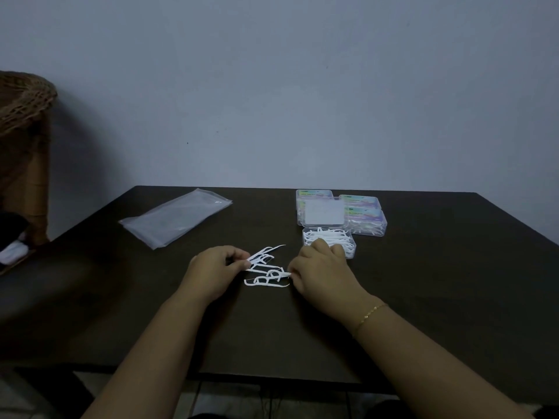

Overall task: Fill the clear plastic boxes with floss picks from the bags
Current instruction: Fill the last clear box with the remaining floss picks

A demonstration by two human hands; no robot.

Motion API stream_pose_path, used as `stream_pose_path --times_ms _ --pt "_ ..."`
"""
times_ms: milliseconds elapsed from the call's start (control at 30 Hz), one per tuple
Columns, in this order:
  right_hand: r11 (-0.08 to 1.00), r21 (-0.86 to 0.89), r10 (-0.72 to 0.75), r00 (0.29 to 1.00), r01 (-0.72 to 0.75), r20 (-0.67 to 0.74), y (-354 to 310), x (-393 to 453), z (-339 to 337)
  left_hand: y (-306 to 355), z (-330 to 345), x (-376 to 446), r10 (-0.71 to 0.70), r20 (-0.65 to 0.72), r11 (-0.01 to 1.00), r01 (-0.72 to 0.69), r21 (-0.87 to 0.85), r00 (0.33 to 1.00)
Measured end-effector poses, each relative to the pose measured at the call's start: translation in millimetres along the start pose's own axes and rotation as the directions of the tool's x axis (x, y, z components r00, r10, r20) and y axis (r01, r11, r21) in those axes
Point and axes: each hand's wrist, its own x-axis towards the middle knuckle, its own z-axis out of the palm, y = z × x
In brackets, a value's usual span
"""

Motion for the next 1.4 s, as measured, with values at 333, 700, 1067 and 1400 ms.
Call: stream_pose_path --times_ms 333,700,1067,1400 --pt "0.953 0.25 0.178 0.984 -0.169 -0.017 20.0 1.5 -12.8 14.8 1.8 -7.2 0.029 0.002 0.992 -0.03 0.126 1.0" --pt "0.84 0.354 0.476 0.872 -0.412 -0.114 71.8 10.8 -27.6 36.8 18.2 -3.2 0.183 -0.136 0.982 -0.174 0.077 0.974" --pt "0.849 0.263 0.488 0.871 -0.459 -0.056 83.0 18.5 -14.6 71.0 40.5 18.6 0.286 -0.236 0.955 -0.296 -0.008 0.929" --pt "0.742 0.405 0.642 0.739 -0.534 -0.203 93.6 15.2 -9.8 108.2 59.4 42.8 0.305 -0.11 0.94 -0.318 -0.124 0.946"
